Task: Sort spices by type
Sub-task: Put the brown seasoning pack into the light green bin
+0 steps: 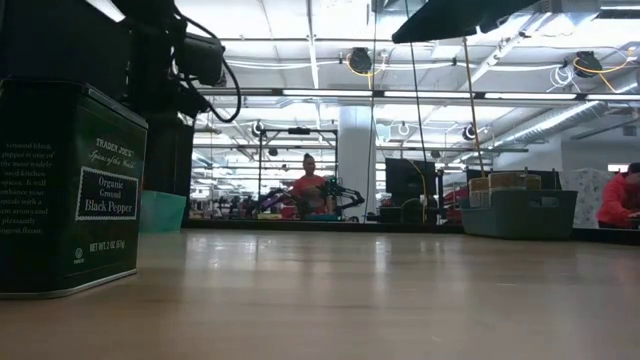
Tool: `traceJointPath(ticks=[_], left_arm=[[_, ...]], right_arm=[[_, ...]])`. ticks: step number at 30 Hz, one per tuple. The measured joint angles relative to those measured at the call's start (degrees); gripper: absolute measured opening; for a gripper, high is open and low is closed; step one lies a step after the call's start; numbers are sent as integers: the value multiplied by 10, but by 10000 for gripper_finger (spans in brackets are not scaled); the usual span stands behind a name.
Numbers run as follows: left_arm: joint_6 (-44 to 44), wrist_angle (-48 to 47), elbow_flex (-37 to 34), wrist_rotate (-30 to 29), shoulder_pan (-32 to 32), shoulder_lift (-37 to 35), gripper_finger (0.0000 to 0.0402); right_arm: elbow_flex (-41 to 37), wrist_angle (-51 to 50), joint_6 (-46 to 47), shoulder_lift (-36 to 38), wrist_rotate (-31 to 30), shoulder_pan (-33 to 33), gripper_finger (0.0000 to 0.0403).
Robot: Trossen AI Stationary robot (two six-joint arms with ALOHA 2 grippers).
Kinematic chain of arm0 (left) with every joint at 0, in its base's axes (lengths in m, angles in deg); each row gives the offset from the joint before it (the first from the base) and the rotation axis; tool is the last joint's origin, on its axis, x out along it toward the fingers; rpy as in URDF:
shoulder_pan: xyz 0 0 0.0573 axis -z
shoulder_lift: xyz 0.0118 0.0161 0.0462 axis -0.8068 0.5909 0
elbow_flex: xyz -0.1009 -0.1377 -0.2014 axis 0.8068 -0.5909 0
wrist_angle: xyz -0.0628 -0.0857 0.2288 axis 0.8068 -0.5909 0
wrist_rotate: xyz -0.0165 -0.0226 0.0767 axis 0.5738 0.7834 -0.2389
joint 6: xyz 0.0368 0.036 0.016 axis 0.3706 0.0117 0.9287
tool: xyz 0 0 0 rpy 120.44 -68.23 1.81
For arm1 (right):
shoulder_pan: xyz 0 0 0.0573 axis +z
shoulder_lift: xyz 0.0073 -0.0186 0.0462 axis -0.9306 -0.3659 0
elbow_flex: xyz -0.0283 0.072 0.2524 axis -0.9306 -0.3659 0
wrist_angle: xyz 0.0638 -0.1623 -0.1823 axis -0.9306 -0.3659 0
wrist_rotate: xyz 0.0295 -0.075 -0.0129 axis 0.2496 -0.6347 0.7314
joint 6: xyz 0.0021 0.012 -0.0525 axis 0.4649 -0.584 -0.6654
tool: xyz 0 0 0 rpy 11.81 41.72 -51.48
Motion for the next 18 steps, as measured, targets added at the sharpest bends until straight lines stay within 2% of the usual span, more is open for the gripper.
traceJointPath(ticks=[6, 8, 14, 16, 18], left_arm=[[33, 17, 0, 22, 0, 0, 3], [38, 17, 0, -32, 0, 0, 2], [-22, 16, 4, -195, 0, 1, 1], [-36, 18, 4, -215, 0, 1, 2], [-39, 23, 5, -196, 0, 1, 7]], right_arm=[[0, -4, 17, 0, 22, -8, 160], [0, -6, 17, 0, 22, -8, 160], [0, -6, 15, 0, 22, -8, 160], [0, -6, 15, 0, 22, -8, 160], [0, -6, 15, 0, 22, -8, 160]])
